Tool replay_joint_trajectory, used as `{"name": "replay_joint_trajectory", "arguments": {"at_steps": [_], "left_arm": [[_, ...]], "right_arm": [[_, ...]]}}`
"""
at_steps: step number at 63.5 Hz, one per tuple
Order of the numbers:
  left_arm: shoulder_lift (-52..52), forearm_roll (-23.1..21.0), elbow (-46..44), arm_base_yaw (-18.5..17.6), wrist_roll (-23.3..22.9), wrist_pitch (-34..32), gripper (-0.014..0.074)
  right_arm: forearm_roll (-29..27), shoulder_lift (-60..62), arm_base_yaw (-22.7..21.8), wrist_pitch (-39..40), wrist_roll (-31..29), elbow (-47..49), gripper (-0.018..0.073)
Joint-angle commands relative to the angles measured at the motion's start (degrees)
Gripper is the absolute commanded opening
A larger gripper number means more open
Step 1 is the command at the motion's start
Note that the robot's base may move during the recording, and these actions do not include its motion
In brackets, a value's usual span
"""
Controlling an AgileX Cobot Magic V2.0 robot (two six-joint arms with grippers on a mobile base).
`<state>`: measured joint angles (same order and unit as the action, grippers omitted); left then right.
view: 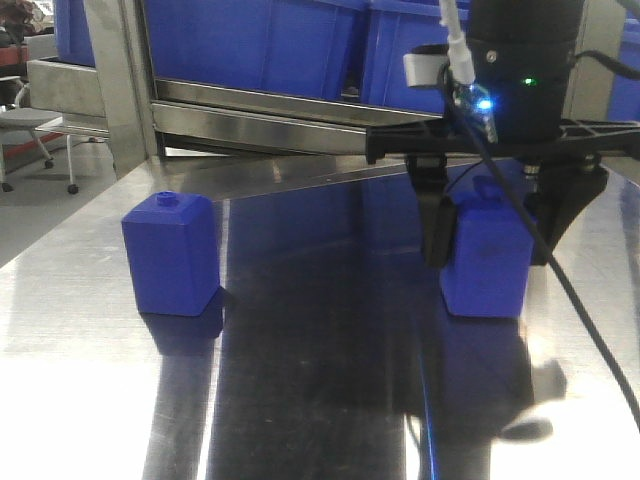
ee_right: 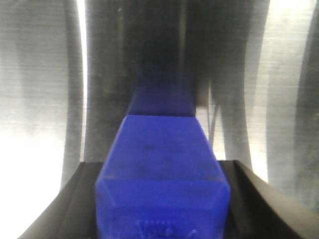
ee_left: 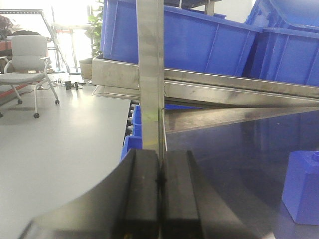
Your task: Pick and sort blue part to right shelf
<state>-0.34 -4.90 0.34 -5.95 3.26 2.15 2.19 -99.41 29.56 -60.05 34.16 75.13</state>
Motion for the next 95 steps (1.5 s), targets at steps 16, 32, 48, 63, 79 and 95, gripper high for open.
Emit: {"name": "replay_joint_trajectory", "arguments": {"at_steps": [16,32,48,63,79,95], "left_arm": [[-1.19,-0.37,1.42,-0.32,-0.67,-4.76,0.0134],[-1.19,-0.37,1.42,-0.32,-0.67,-4.76,0.0134],[-1.19,-0.37,1.42,-0.32,-0.67,-4.76,0.0134],[-1.19,-0.37,1.42,-0.32,-0.67,-4.76,0.0134],[-1.19,-0.37,1.42,-0.32,-0.67,-4.76,0.0134],[-1.19,-0.37,1.42,-0.32,-0.67,-4.76,0.0134]], "right_arm": [[-2.19,17.52,-4.05,14.35,-18.26,-12.55,0.0425],[-6.03,28.41,-12.91,28.85,-32.32,-26.91,0.0425],[-5.98,38.68,-21.59,47.29,-33.32,-38.14,0.0425],[-5.98,48.07,-21.97,64.29,-33.32,-46.87,0.0425],[-5.94,61.5,-21.97,68.02,-33.32,-53.56,0.0425],[-5.94,72.75,-23.63,65.33,-33.32,-57.55,0.0425]]}}
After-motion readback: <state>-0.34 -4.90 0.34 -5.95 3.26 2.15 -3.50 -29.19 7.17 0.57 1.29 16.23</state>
